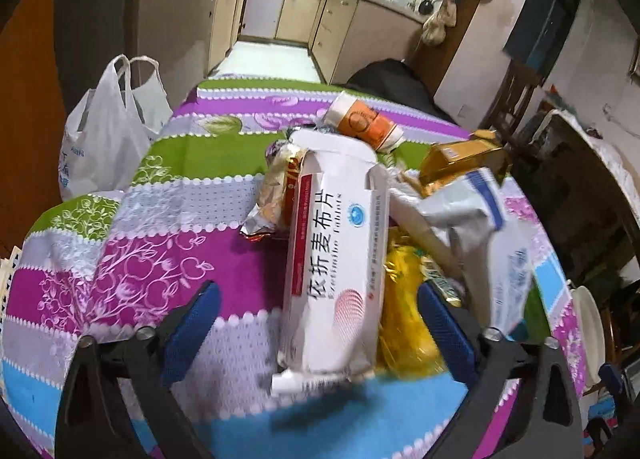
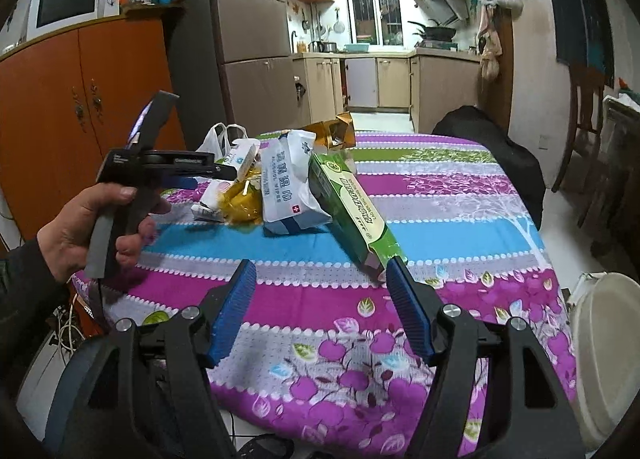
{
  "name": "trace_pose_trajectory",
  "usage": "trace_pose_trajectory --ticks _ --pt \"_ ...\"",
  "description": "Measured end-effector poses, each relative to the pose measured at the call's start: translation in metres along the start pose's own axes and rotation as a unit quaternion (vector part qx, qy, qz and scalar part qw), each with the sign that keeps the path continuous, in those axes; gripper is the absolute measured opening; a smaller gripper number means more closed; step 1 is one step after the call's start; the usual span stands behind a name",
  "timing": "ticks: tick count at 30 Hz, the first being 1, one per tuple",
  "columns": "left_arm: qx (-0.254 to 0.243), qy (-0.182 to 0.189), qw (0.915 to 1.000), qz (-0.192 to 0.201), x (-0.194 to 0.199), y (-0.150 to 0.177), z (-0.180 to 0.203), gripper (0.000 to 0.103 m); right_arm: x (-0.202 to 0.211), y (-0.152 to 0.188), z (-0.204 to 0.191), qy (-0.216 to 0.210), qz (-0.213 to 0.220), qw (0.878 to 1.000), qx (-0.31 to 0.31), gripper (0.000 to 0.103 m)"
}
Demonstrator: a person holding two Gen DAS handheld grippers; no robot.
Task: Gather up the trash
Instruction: 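Grasp the white medicine box with the left tool while the right tool grasps the green ointment box, then carry both boxes over the white basin on the floor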
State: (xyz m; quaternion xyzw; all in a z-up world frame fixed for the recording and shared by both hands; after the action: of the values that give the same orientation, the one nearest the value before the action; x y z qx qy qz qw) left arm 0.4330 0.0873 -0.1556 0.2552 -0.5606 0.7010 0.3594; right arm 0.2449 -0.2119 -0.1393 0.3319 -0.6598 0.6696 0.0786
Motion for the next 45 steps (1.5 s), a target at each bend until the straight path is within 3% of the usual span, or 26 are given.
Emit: trace_pose_trajectory --ticks 2,3,4,13,20,23,24,25,30,34,39,45 --pt "0.012 0.005 0.9998 -0.018 -0.013 -0.001 -0.002 0.071 -0.01 -0.008 0.0 -0.004 -0.006 1.0 0.014 0.065" --pt "0.018 0.008 0.9995 -0.025 -0.018 -0.001 -0.003 0.058 -0.018 -0.014 0.001 -0.005 -0.012 1.0 0.023 0.065" --pt "0.02 0.008 0.9993 -0.031 -0.022 0.0 -0.004 0.052 -0.023 -0.018 0.003 -0.004 -0.016 0.999 0.028 0.065" --pt "0.011 0.004 0.9998 0.015 0.003 0.0 -0.003 0.046 -0.078 -0.059 0.01 -0.019 -0.062 0.996 0.063 0.055" --pt "-0.001 0.031 0.9994 0.014 0.033 0.019 0.006 0.046 -0.147 -0.06 0.032 0.001 -0.154 0.986 0.069 0.055" --pt "-0.004 0.039 0.9992 0.013 0.037 0.024 0.011 0.046 -0.16 -0.061 0.038 -0.025 -0.173 0.984 0.045 0.055" --pt "-0.005 0.039 0.9991 0.014 0.037 0.024 0.012 0.046 -0.162 -0.061 0.039 -0.027 -0.175 0.983 0.041 0.051" --pt "-0.005 0.039 0.9991 0.014 0.038 0.025 0.014 0.046 -0.162 -0.061 0.039 -0.027 -0.175 0.983 0.039 0.037" --pt "0.0 0.034 0.9988 0.035 0.05 0.029 0.018 0.046 -0.132 -0.064 0.036 -0.016 -0.127 0.992 0.021 0.035" --pt "0.002 0.028 0.9976 0.063 0.068 0.032 0.026 0.046 -0.088 -0.071 0.034 0.012 -0.064 0.998 0.001 0.035" --pt "-0.036 0.028 0.9936 0.103 0.102 0.037 0.071 0.046 -0.031 -0.079 0.039 0.056 0.005 0.998 -0.024 0.035" --pt "-0.08 0.066 0.9854 0.135 0.134 0.041 0.146 0.046 0.032 -0.086 0.062 0.128 0.058 0.989 -0.045 0.035"
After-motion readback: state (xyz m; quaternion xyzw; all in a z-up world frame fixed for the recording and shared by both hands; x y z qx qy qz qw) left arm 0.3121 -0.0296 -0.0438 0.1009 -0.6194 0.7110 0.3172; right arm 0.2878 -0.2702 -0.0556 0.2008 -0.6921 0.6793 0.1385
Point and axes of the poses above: each gripper's, at about its wrist camera, not at the fingertips, and x roughly against the way its jaws point, z to its right, y to its underside, the point moved 4 cm from there along -x, roughly the way its jaws point, and after that the axes turned 1 degree about -z, right-handed, at the moved point
